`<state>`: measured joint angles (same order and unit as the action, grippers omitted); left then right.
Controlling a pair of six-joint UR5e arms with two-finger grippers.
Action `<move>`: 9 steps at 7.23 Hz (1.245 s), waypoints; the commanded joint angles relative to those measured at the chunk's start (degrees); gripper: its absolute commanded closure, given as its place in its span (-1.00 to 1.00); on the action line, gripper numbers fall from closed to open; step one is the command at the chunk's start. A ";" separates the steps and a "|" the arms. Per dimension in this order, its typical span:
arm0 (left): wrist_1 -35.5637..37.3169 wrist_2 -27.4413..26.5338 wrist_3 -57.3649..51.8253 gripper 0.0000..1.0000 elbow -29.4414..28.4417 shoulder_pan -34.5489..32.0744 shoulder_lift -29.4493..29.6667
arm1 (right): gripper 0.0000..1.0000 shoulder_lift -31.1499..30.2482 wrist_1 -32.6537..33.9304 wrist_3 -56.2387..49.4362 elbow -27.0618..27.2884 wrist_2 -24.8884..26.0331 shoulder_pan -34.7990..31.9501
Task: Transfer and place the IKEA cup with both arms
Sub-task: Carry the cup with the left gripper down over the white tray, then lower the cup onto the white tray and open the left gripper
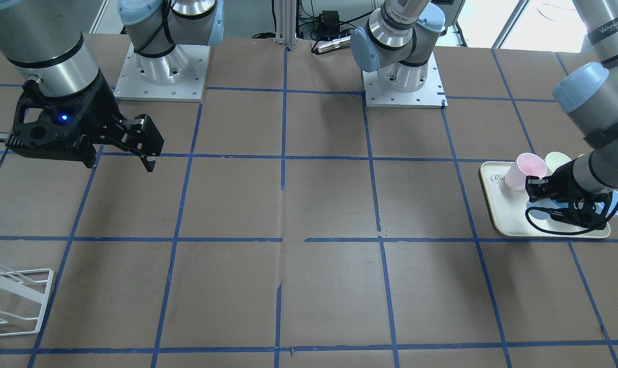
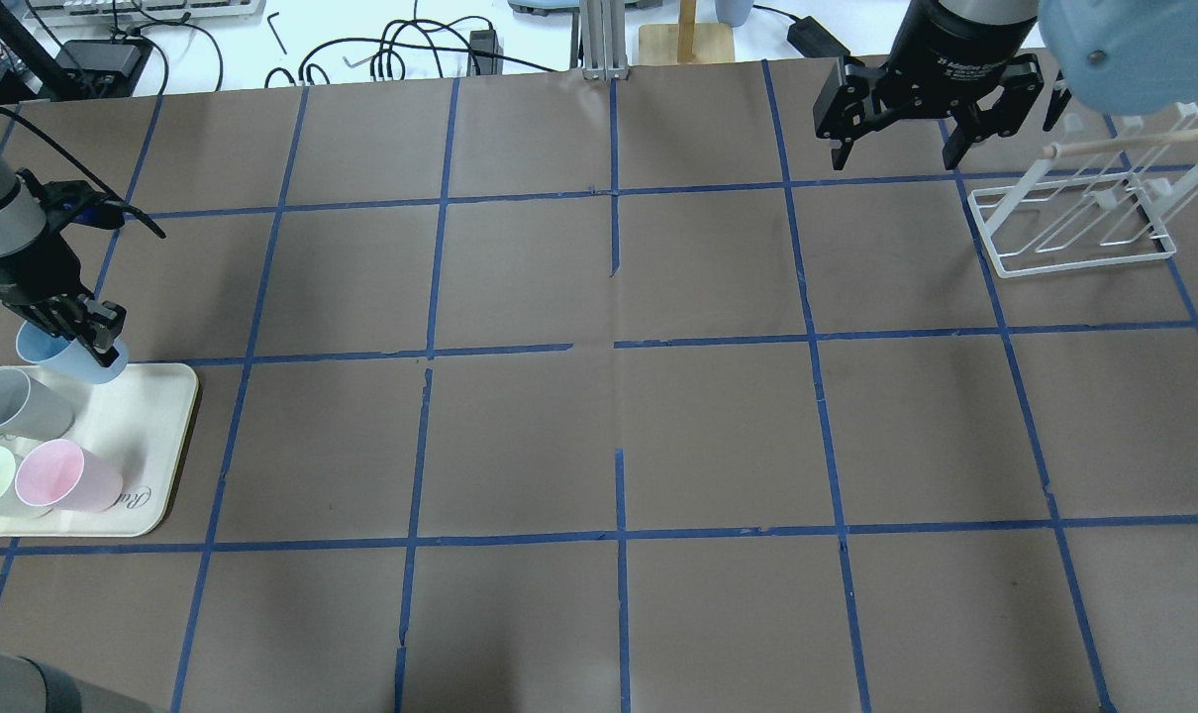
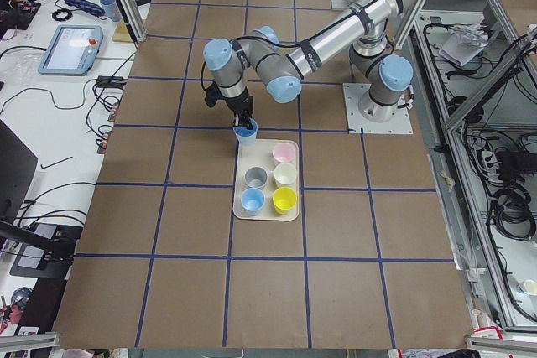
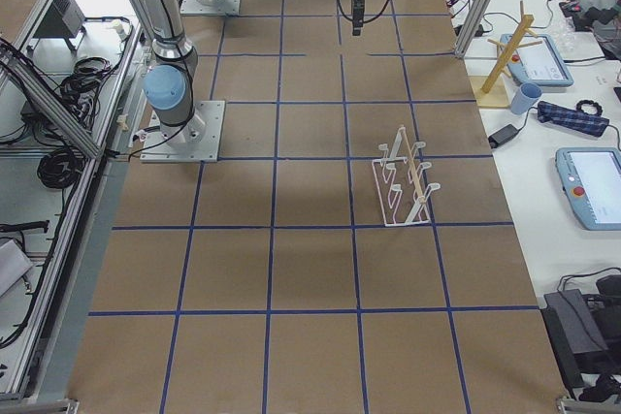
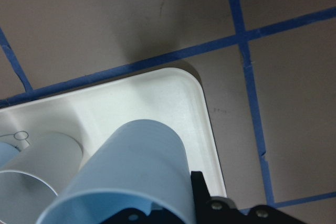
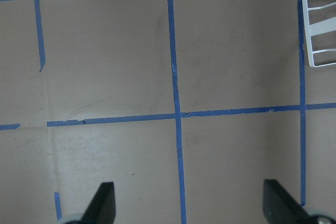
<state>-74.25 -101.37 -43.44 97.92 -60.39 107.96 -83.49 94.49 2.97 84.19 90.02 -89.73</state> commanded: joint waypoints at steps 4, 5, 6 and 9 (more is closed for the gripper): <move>3.75 -2.34 -1.39 1.00 0.08 0.89 4.45 | -1.00 -0.27 -0.09 0.10 0.53 -0.02 -0.18; 3.76 -2.25 -1.30 1.00 0.25 0.98 4.97 | -1.00 -0.36 -0.36 0.54 0.62 -1.67 -1.92; 3.67 -2.25 -1.30 1.00 0.17 1.07 4.98 | -1.00 -0.36 -0.71 2.63 0.62 -1.86 -2.81; 3.58 -2.43 -1.30 1.00 1.05 1.07 5.24 | -1.00 -0.36 -1.84 2.21 0.62 1.12 -2.81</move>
<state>-70.65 -103.74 -44.74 98.83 -59.33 113.00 -83.77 93.46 5.13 84.72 90.12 -92.48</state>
